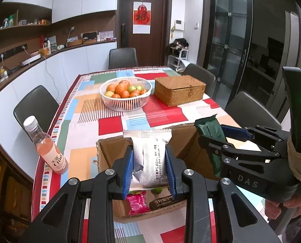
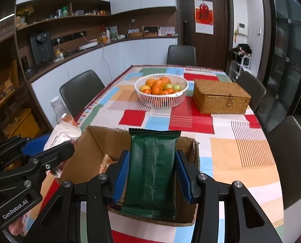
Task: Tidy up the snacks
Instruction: 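Carry both packs over the box and open both tools to drop them, then grasp the pink Toy Story candy bar on the table with the right tool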
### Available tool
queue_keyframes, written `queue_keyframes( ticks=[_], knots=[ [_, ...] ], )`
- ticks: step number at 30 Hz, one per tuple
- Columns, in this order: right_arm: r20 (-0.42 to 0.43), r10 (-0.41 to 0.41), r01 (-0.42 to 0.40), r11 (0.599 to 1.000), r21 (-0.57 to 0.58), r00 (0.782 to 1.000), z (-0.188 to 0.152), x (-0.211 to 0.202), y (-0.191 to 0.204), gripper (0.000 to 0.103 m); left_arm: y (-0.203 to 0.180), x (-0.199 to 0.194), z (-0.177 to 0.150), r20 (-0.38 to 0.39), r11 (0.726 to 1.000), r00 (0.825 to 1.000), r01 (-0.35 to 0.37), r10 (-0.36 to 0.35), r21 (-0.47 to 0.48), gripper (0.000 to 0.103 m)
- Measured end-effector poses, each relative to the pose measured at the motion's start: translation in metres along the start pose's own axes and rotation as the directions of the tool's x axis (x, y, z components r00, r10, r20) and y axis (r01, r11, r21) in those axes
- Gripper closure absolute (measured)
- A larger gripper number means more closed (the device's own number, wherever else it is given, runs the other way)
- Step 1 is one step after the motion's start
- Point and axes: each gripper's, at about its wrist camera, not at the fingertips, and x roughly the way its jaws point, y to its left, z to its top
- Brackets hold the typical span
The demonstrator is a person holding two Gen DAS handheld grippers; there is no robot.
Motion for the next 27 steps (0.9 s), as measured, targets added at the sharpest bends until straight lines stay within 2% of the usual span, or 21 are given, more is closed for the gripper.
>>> queue_keyframes(
  ticks=[3,6,14,21,27],
  knots=[
    [-0.019,-0.011,0.011,1.0,-0.006,1.0,-0.003,0.008,-0.002,0.057,0.001,0.011,0.002,-0.02,1.0,1.0,-0.015,0.015,-0.001,0.071],
    [-0.045,-0.011,0.011,1.0,-0.005,0.999,-0.004,0.015,-0.004,0.056,0.002,0.012,0.0,-0.013,0.998,0.998,-0.056,0.056,0.002,0.064],
    [-0.022,-0.014,0.013,1.0,-0.018,1.0,-0.013,-0.002,0.0,0.052,0.0,-0.012,-0.014,0.019,0.996,0.996,-0.087,0.087,0.013,0.064],
    [0.016,0.021,-0.02,0.997,-0.08,1.0,-0.038,-0.04,0.018,0.052,-0.002,-0.045,-0.047,0.023,0.996,0.996,-0.087,0.088,-0.005,0.062],
    [-0.015,0.064,-0.066,0.987,-0.143,0.998,-0.07,-0.059,0.038,0.052,-0.009,-0.066,-0.09,-0.022,0.995,0.995,-0.096,0.096,0.01,0.062]
  ],
)
